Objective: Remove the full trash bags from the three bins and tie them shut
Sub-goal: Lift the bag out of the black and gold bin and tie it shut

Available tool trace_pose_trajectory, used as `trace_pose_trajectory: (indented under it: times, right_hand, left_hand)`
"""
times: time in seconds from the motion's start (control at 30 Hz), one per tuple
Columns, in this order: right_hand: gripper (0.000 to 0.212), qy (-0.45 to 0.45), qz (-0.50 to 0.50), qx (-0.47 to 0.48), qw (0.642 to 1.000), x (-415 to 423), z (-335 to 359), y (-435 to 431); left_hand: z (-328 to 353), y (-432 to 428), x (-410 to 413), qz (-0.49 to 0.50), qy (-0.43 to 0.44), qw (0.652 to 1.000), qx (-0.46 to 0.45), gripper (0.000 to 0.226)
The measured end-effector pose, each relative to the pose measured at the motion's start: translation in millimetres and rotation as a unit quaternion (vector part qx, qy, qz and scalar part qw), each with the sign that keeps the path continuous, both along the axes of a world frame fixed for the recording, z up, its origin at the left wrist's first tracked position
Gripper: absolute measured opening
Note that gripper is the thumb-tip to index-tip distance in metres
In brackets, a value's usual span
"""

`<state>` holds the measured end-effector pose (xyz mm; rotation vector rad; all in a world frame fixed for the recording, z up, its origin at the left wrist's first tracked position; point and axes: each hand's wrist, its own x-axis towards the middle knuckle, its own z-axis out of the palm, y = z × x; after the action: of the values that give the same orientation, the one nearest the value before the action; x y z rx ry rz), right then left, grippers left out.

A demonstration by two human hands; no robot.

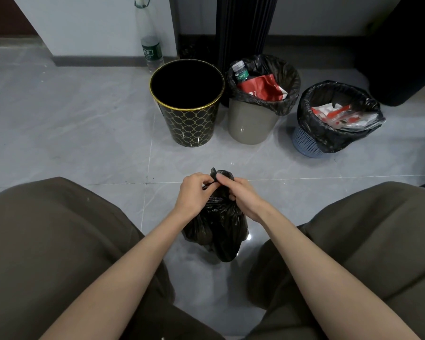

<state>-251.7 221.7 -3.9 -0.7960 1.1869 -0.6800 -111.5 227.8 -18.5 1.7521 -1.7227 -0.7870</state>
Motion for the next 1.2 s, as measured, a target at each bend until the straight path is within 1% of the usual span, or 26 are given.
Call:
trace_pose_trajectory:
  times: [0.07,0.13,0.23,0.27,0.3,0.37,0.4,0.43,0.5,0.53,0.57,0.6,0.63,0.7,0.73,0.83,0.9,1.07,1.13,1.2]
  right_hand:
    - [0.026,-0.016,-0.048,0.019,0.999,0,-2,-1]
    - [0.025,-0.027,-0.078,0.033,0.996,0,-4,-3]
    - [0.030,-0.075,-0.094,0.045,0.992,-2,-6,-8]
    - [0.032,-0.075,-0.076,0.038,0.994,-3,-4,-8]
    - [0.034,-0.057,-0.042,0.020,0.997,-5,-2,-7]
    - [0.036,0.032,0.052,-0.044,0.997,-8,2,-5]
    - [0.037,0.092,0.098,-0.085,0.987,-10,4,-5]
    - [0.037,0.151,0.137,-0.133,0.970,-12,4,-6]
    - [0.035,0.259,0.190,-0.234,0.917,-14,0,-10]
    - [0.032,0.296,0.202,-0.269,0.894,-15,-3,-12]
    - [0.029,0.315,0.204,-0.288,0.881,-15,-4,-13]
    - [0.028,0.319,0.199,-0.296,0.878,-15,-6,-13]
    - [0.027,0.312,0.189,-0.296,0.883,-15,-8,-12]
    - [0.027,0.280,0.165,-0.263,0.908,-12,-7,-9]
    - [0.027,0.263,0.154,-0.241,0.922,-10,-5,-8]
    - [0.028,0.223,0.127,-0.188,0.948,-6,-3,-7]
    - [0.028,0.192,0.116,-0.160,0.961,-5,-2,-6]
    - [0.030,0.172,0.106,-0.143,0.969,-4,-2,-4]
    - [0.030,0.172,0.111,-0.143,0.968,-4,-4,-4]
    - [0.028,0.172,0.118,-0.149,0.966,-5,-4,-4]
  left_hand:
    - [2,1,-1,-0.010,0.008,1.000,-0.001,0.014]
    - [3,0,-1,-0.012,0.045,0.999,0.022,0.014]
    - [6,-4,4,0.006,0.131,0.984,0.125,0.017]
    - [8,-4,7,0.011,0.149,0.975,0.166,0.019]
    - [9,-5,9,0.016,0.165,0.965,0.204,0.021]
    - [13,-6,14,0.030,0.204,0.941,0.267,0.021]
    - [15,-7,15,0.038,0.235,0.926,0.295,0.021]
    - [15,-8,16,0.049,0.276,0.906,0.318,0.022]
    - [17,-9,16,0.087,0.377,0.854,0.349,0.024]
    - [17,-9,16,0.105,0.410,0.833,0.356,0.025]
    - [17,-9,17,0.114,0.423,0.824,0.359,0.025]
    - [17,-9,17,0.110,0.418,0.828,0.358,0.022]
    - [16,-8,18,0.102,0.404,0.837,0.354,0.019]
    - [15,-7,19,0.090,0.372,0.857,0.345,0.014]
    - [13,-6,20,0.088,0.368,0.860,0.342,0.015]
    - [11,-5,19,0.068,0.372,0.864,0.333,0.027]
    - [8,-5,19,0.061,0.362,0.871,0.326,0.028]
    - [0,-5,21,0.066,0.322,0.887,0.323,0.030]
    - [1,-5,20,0.081,0.309,0.894,0.314,0.026]
    - [1,-6,19,0.105,0.268,0.912,0.292,0.019]
